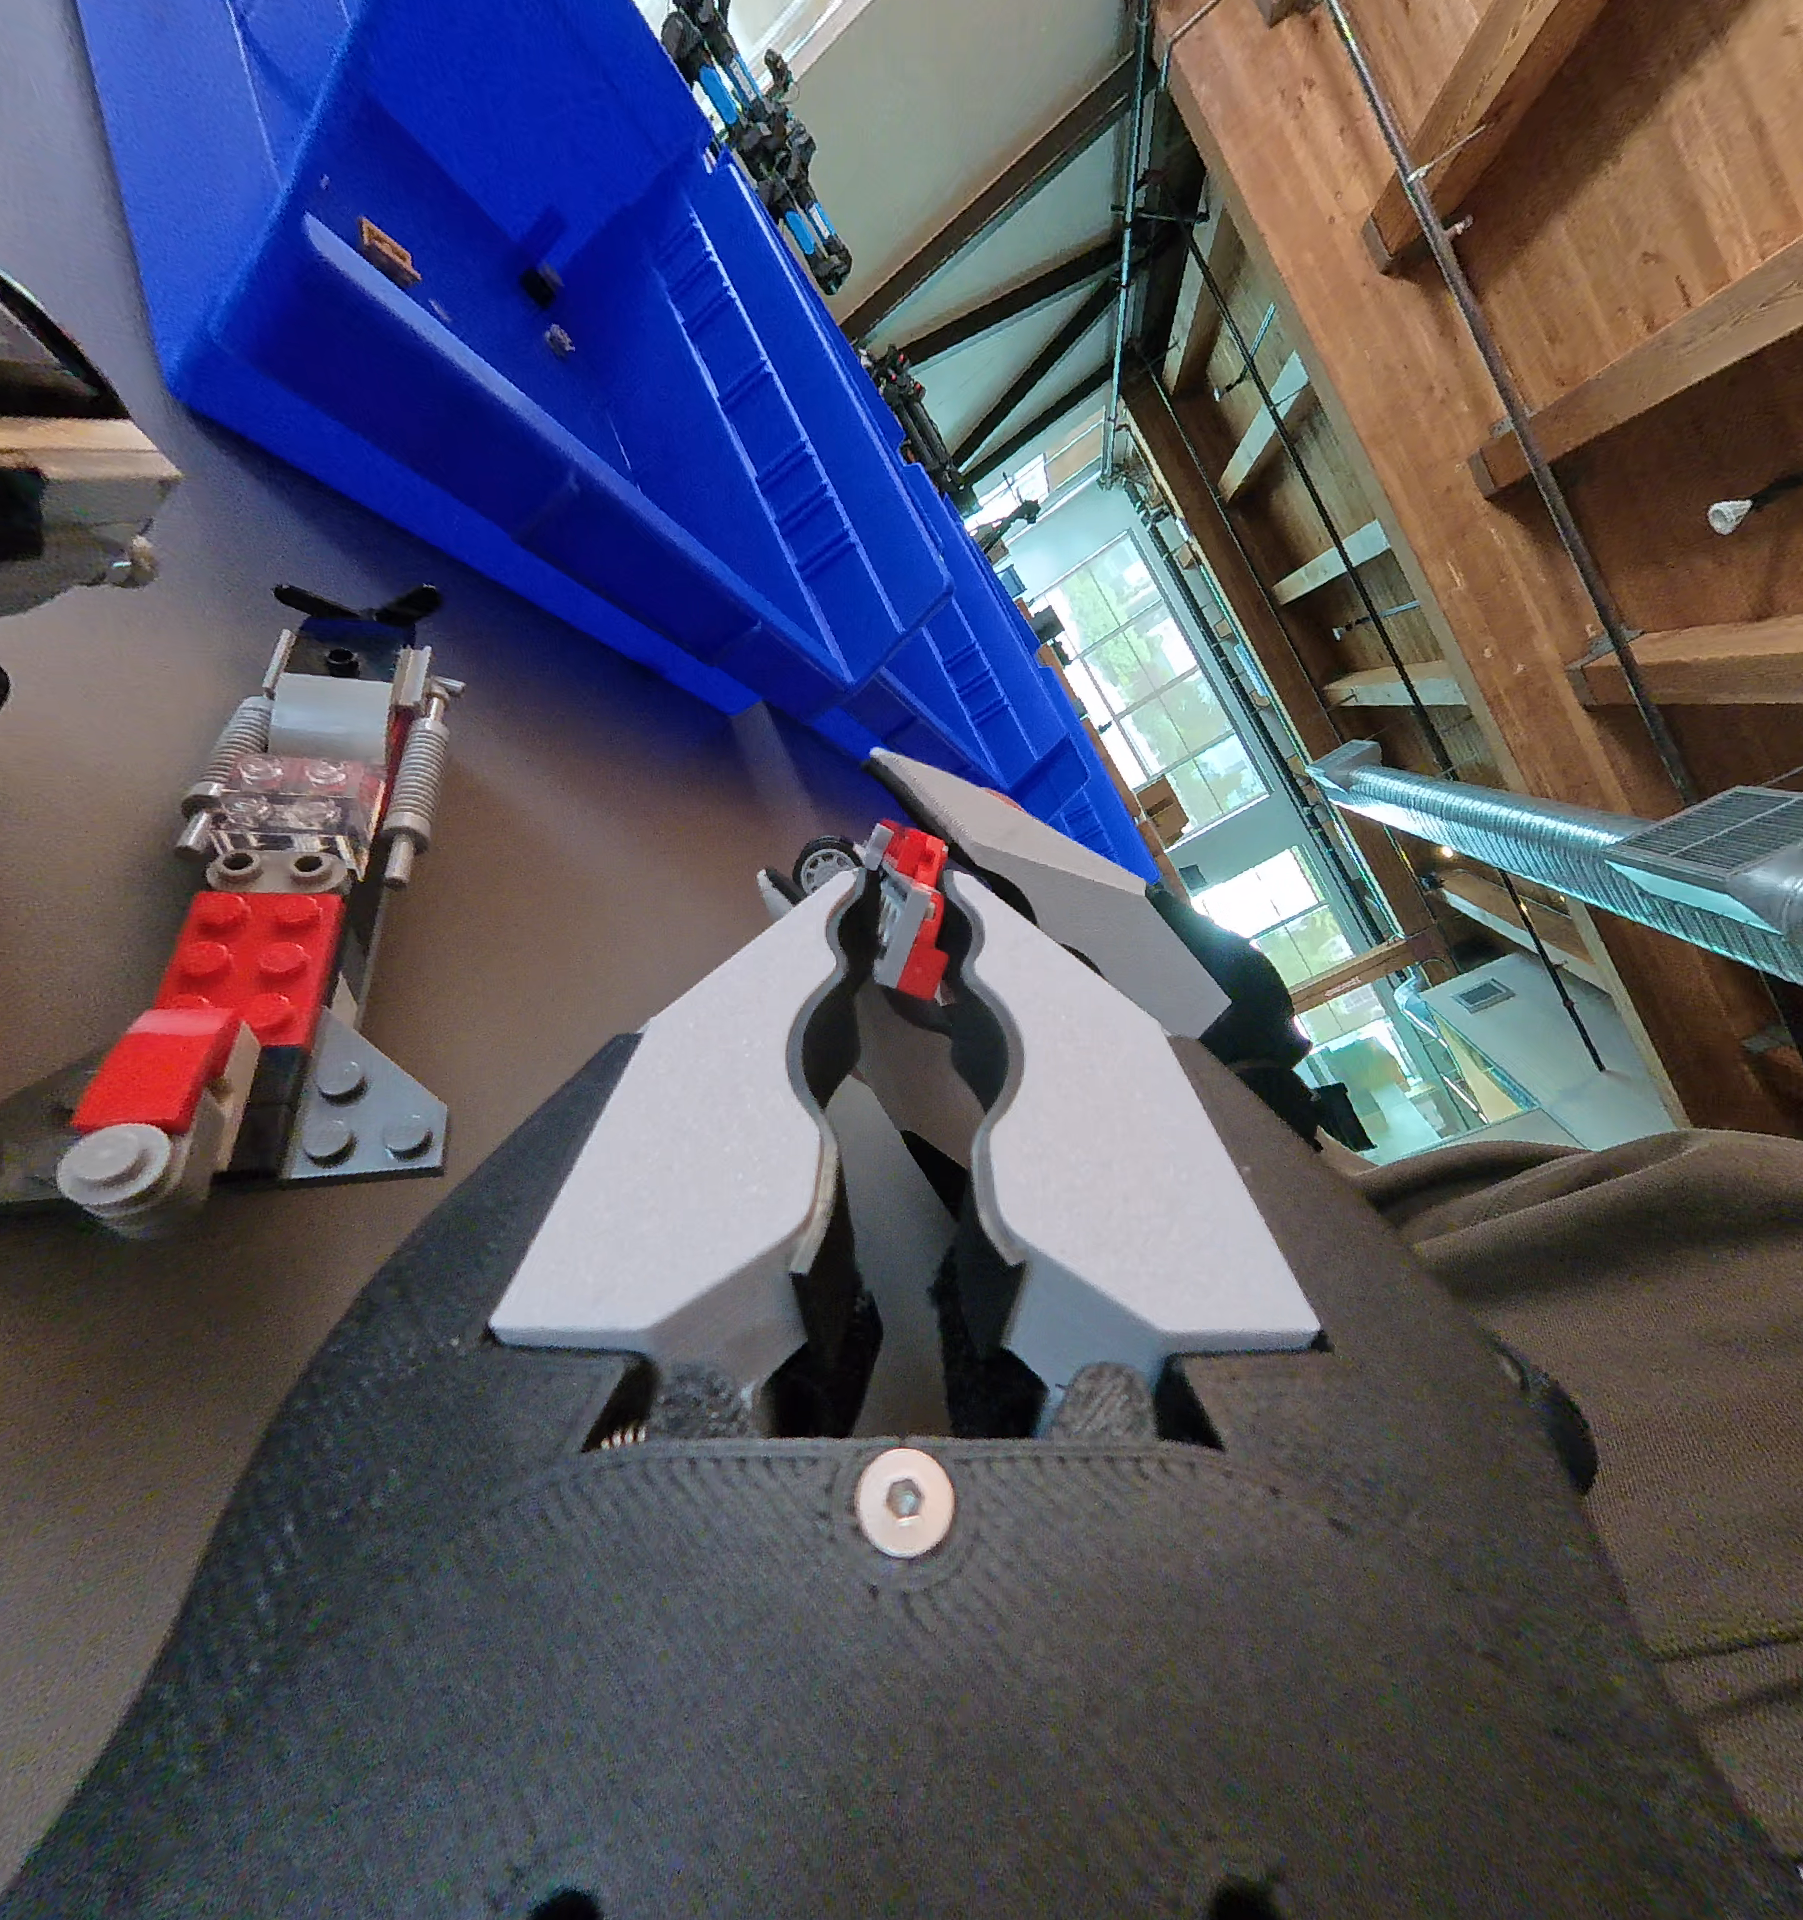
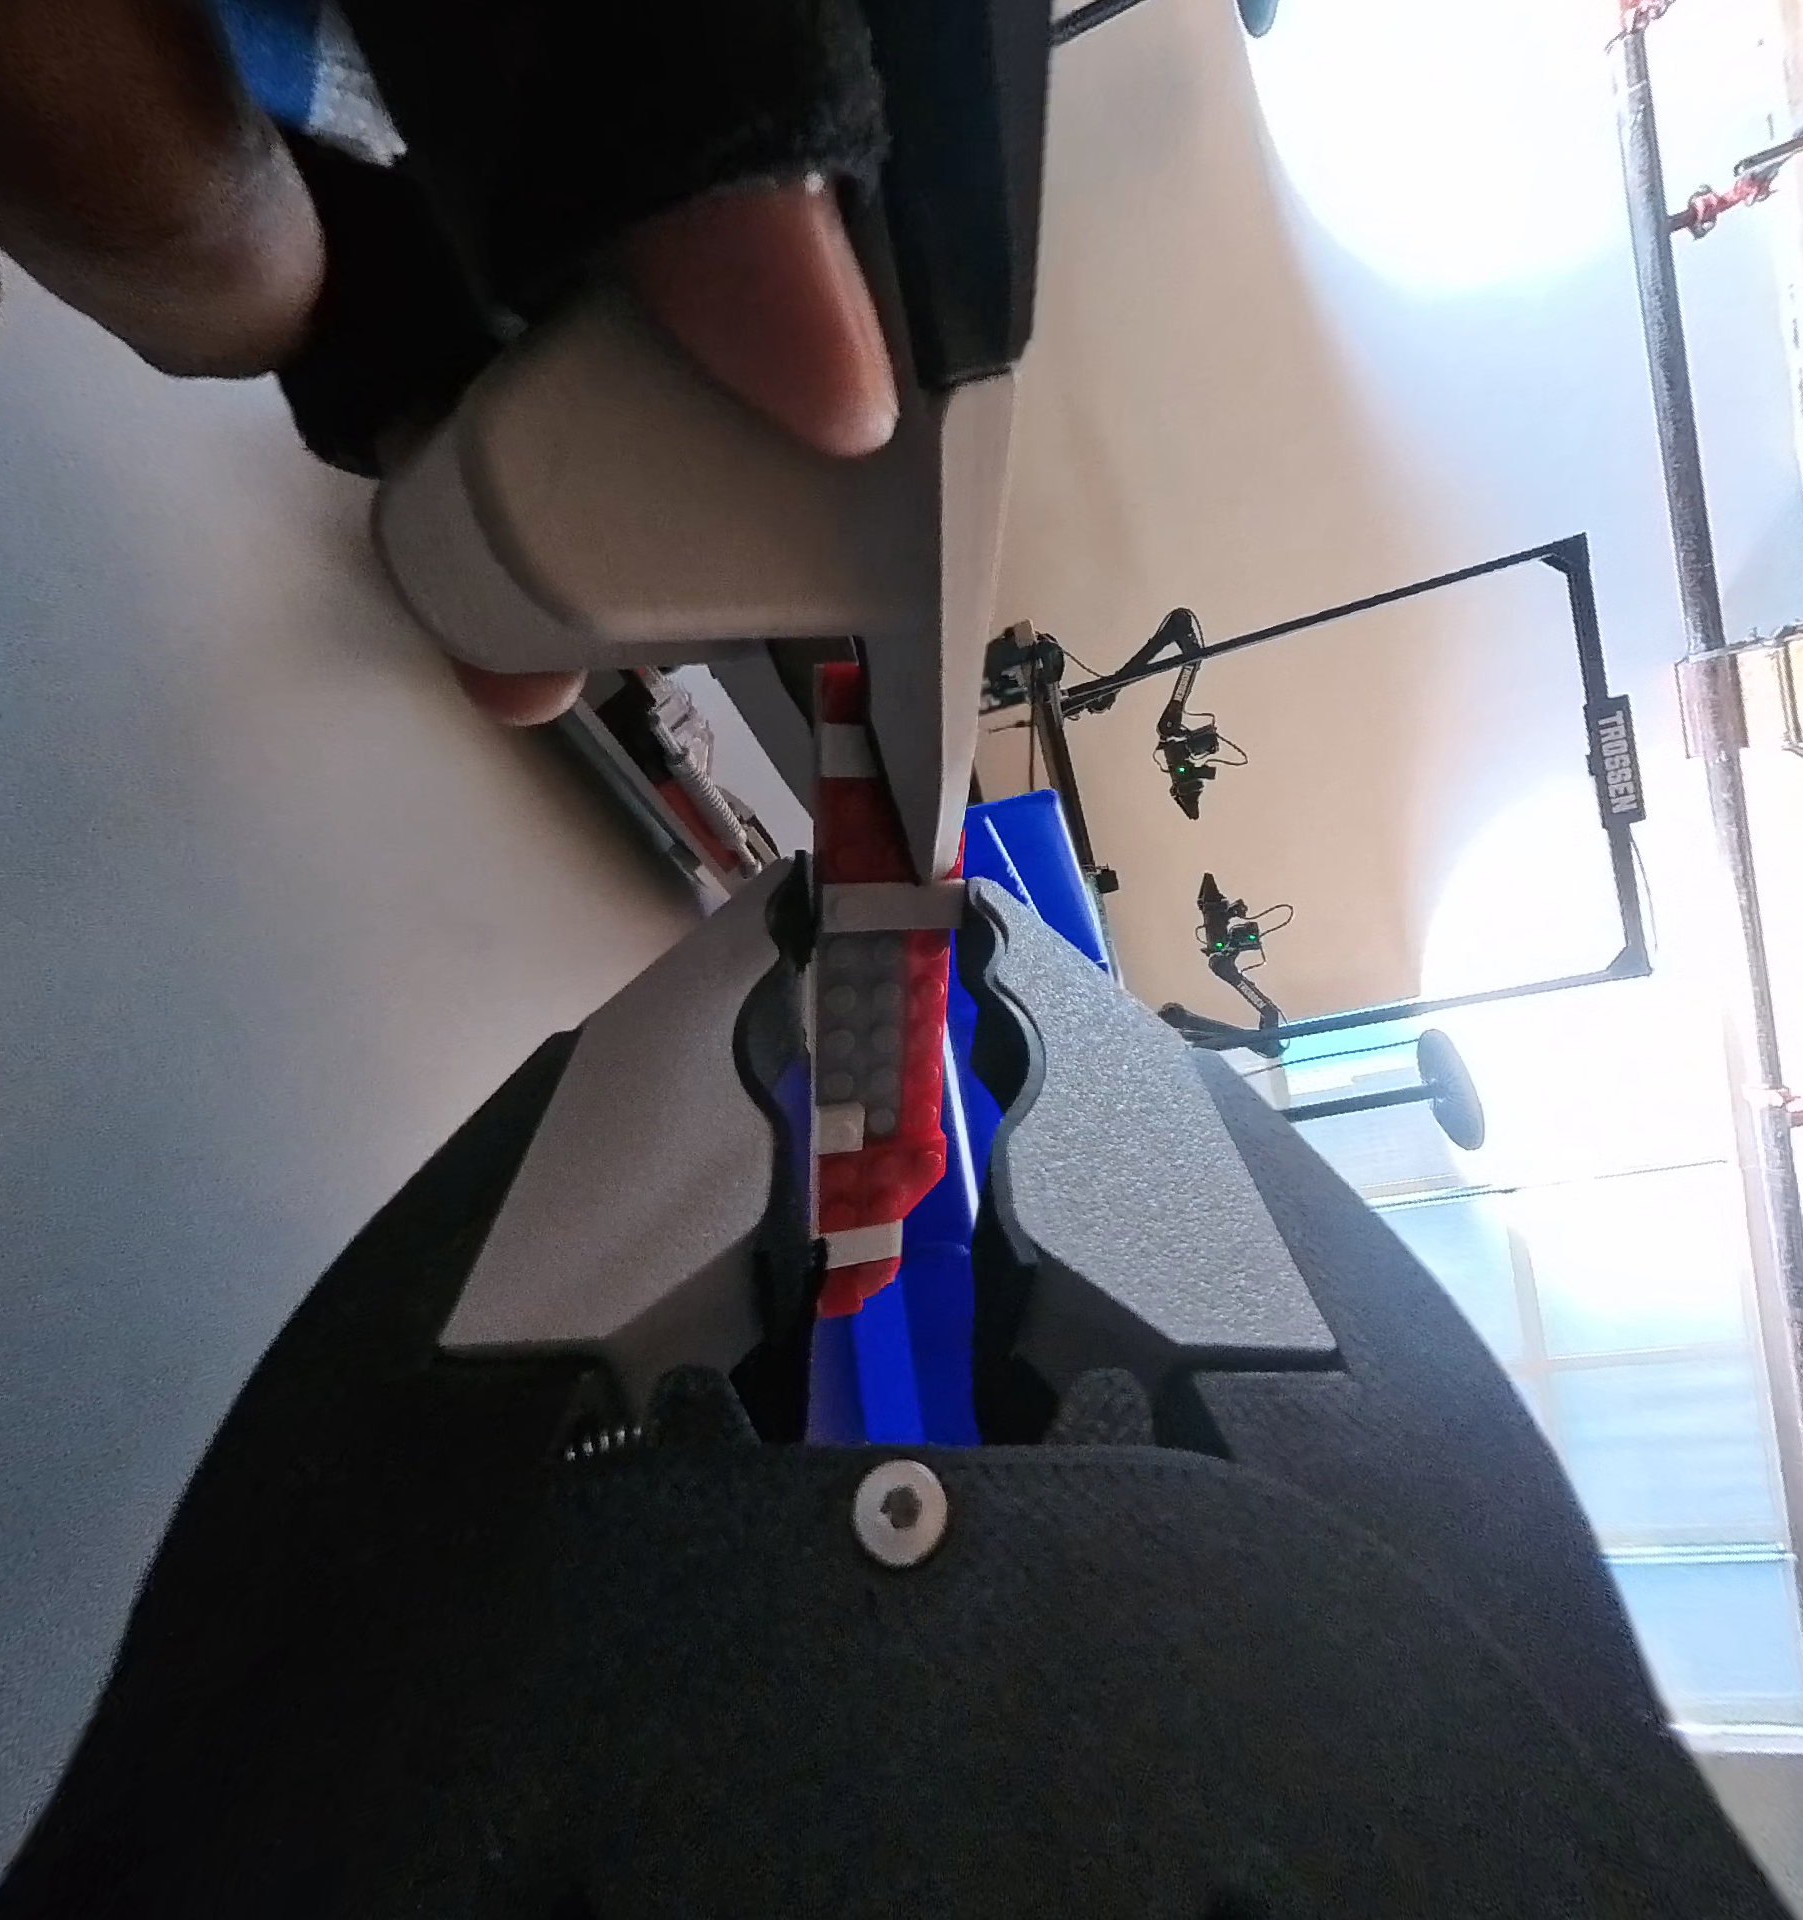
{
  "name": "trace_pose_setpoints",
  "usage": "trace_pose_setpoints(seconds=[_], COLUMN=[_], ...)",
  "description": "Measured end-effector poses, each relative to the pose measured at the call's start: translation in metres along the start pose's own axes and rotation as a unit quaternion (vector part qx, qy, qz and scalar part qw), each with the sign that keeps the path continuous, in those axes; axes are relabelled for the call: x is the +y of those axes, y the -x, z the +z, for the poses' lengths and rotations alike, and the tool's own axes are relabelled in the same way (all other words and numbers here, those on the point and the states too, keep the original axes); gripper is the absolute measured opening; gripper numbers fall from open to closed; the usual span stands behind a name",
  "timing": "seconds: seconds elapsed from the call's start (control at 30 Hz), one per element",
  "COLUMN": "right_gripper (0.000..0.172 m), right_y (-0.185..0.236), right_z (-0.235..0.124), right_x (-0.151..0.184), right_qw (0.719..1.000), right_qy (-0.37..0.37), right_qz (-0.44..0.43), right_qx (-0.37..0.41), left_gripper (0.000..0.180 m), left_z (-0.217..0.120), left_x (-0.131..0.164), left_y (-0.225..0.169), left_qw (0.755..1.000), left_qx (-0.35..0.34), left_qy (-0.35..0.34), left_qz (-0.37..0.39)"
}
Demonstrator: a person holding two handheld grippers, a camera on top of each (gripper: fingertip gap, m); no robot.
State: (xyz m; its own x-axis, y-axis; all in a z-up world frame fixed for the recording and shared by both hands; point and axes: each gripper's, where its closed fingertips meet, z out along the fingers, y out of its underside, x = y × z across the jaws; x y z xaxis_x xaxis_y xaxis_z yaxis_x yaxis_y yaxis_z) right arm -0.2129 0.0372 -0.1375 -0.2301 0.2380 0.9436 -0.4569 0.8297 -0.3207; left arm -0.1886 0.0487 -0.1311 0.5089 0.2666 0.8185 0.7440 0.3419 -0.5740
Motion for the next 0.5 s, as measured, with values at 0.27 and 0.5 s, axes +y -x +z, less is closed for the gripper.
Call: trace_pose_setpoints(seconds=[0.27,0.5], right_gripper=[0.040,0.044], right_y=[-0.004,0.009], right_z=[0.003,0.008], right_x=[-0.005,-0.009], right_qw=[0.989,0.982], right_qy=[-0.041,-0.053], right_qz=[0.135,0.143], right_qx=[-0.044,-0.108], left_gripper=[0.010,0.010], left_z=[-0.003,-0.004], left_x=[-0.008,-0.012], left_y=[0.000,0.003], left_qw=[0.987,0.971], left_qx=[-0.050,-0.068], left_qy=[0.002,0.014], left_qz=[0.156,0.227])
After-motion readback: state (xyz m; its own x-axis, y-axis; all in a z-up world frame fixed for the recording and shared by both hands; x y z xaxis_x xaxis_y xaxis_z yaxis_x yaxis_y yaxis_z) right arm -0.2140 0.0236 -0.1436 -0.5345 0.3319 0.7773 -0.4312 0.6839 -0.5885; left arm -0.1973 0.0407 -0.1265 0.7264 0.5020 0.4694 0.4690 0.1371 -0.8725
